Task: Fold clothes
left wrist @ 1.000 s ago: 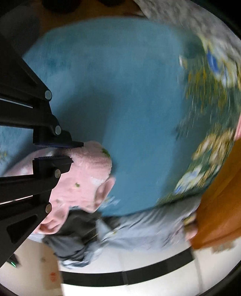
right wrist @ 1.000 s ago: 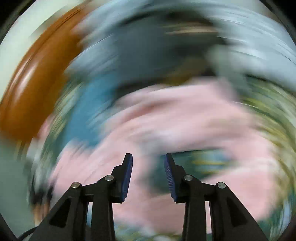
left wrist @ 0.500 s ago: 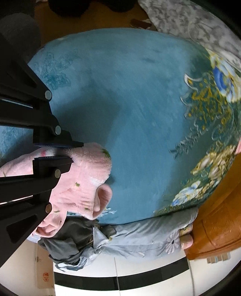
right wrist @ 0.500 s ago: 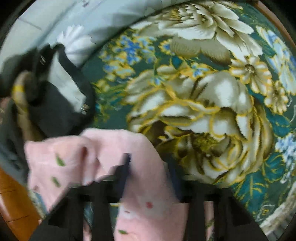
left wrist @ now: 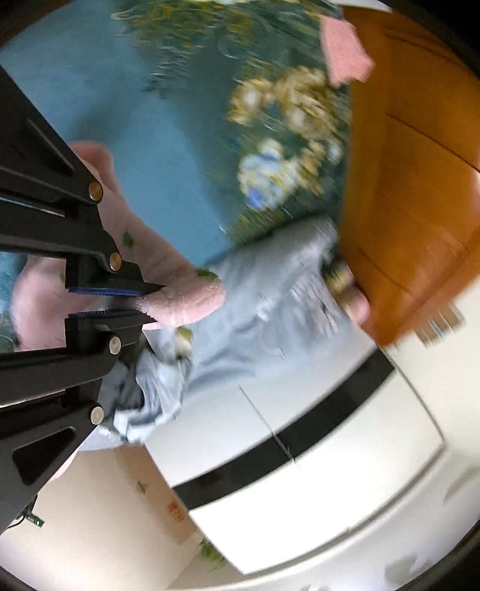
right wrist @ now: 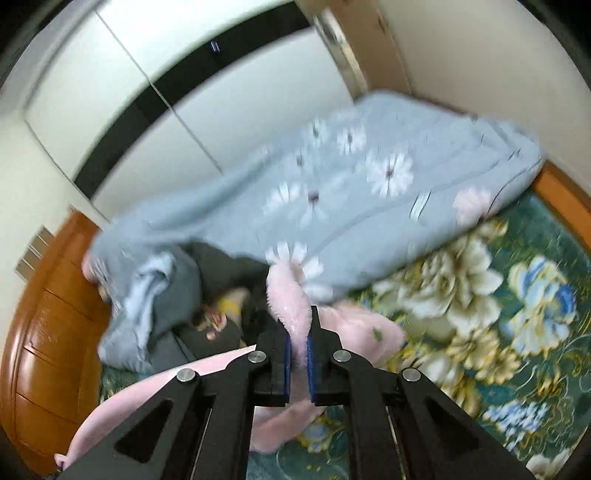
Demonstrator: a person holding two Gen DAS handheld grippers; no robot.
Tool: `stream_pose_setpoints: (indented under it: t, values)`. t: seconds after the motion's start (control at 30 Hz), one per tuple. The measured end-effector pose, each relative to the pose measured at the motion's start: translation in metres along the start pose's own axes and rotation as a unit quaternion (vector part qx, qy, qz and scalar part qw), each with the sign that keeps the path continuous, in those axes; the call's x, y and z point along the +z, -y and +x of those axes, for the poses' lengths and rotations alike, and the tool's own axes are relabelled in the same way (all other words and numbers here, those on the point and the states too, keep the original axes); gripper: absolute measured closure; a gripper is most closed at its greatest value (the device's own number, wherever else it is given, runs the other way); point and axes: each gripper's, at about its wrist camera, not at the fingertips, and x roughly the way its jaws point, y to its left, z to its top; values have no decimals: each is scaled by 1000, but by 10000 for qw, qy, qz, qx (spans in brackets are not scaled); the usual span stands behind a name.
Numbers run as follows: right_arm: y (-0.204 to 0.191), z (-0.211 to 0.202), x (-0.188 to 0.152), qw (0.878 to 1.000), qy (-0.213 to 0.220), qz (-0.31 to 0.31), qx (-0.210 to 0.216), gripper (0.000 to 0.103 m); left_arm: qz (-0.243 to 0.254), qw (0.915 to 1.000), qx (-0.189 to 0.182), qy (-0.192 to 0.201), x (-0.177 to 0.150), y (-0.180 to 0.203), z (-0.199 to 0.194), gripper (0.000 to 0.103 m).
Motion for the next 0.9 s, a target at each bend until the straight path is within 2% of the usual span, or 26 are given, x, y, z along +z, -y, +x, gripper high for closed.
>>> stream_pose_setpoints:
  t: [0.07, 0.13, 0.2, 0.27, 0.37, 0.4, 0.47, 0.53, 0.63, 0.73, 0.83, 0.9]
  values:
    - [24, -15, -19, 9999, 82, 129, -7, 96, 148, 9999, 14, -33, -13, -9, -11, 97]
    - [63, 1, -56, 9970, -409, 447, -477, 96, 159, 9992, 248, -259, -39, -31, -14, 96]
    - [98, 22, -95, 9883, -894, 718, -1007, 96, -65, 9951, 705, -696, -79, -67, -10, 96]
    - [136, 42, -140, 9715, -1446, 1080, -1536, 96, -621, 9844, 1209, -1115, -119, -113, -4, 96]
    - [179, 52, -197, 9437, -2058, 1512, -2104, 96, -1673, 9587, 1804, -1425, -170, -182, -10, 97]
    - [184, 52, -201, 9409, -2126, 1555, -2130, 96, -1952, 9502, 1950, -1450, -183, -199, -15, 97]
    - [193, 52, -211, 9350, -2262, 1642, -2184, 96, -2169, 9416, 2117, -1469, -193, -214, -22, 97]
    - [202, 53, -220, 9294, -2386, 1710, -2236, 95, -2192, 9402, 2172, -1440, -196, -218, -24, 97]
    - [194, 56, -210, 9353, -2275, 1397, -2322, 93, -2028, 9406, 2298, -1458, -194, -217, -20, 97]
    - [186, 59, -199, 9401, -2161, 1082, -2404, 83, -1965, 9398, 2372, -1481, -194, -216, -17, 97]
    - [177, 63, -188, 9439, -2051, 751, -2477, 56, -1887, 9387, 2427, -1559, -195, -217, -16, 97]
    - [163, 77, -182, 9483, -2068, 273, -2394, 55, -1875, 9380, 2437, -1601, -195, -216, -17, 94]
